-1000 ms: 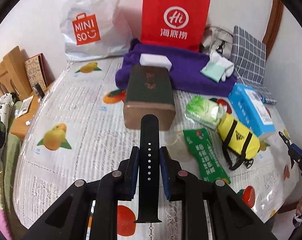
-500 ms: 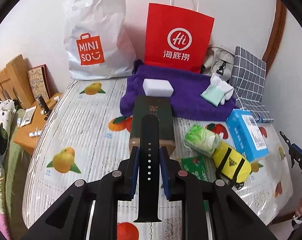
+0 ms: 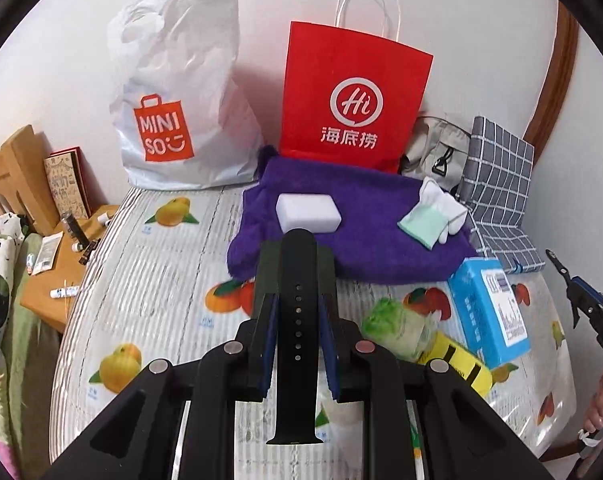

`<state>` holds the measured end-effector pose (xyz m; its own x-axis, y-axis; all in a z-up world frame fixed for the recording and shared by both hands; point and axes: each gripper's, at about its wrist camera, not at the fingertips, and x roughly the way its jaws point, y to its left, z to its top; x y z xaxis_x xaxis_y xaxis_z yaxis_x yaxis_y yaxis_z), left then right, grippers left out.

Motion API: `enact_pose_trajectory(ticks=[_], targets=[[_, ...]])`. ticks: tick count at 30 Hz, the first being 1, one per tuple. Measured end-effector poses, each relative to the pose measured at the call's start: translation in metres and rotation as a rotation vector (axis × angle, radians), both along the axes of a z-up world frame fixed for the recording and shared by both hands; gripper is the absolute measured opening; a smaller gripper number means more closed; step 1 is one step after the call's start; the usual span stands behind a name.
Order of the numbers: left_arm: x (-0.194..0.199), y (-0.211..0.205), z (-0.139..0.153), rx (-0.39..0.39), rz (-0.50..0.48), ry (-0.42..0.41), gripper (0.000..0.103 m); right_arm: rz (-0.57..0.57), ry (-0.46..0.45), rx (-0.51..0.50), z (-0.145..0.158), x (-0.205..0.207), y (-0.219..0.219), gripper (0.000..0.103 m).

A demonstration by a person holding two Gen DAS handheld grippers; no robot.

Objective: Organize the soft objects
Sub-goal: 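Lift the black strap with both grippers and carry it toward the purple towel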

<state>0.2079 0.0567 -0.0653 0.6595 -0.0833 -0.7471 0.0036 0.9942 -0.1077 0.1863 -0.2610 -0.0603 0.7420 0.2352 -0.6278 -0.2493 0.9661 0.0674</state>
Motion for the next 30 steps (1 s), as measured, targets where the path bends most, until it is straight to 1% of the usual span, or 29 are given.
enact_pose_trajectory(ticks=[8, 22, 30], targets=[[0.036, -0.001, 0.012, -0.011, -0.003, -0.013, 0.019, 0.017, 0.014, 0.01, -0.003, 0.044, 0.013, 0.02], [0.092, -0.025, 0.008, -0.047, -0.045, -0.004, 0.019, 0.035, 0.022, 0.019, -0.009, 0.109, 0.026, 0.02], [0.124, -0.037, 0.014, -0.061, -0.074, -0.03, 0.019, 0.042, 0.008, 0.025, -0.005, 0.142, 0.034, 0.02]])
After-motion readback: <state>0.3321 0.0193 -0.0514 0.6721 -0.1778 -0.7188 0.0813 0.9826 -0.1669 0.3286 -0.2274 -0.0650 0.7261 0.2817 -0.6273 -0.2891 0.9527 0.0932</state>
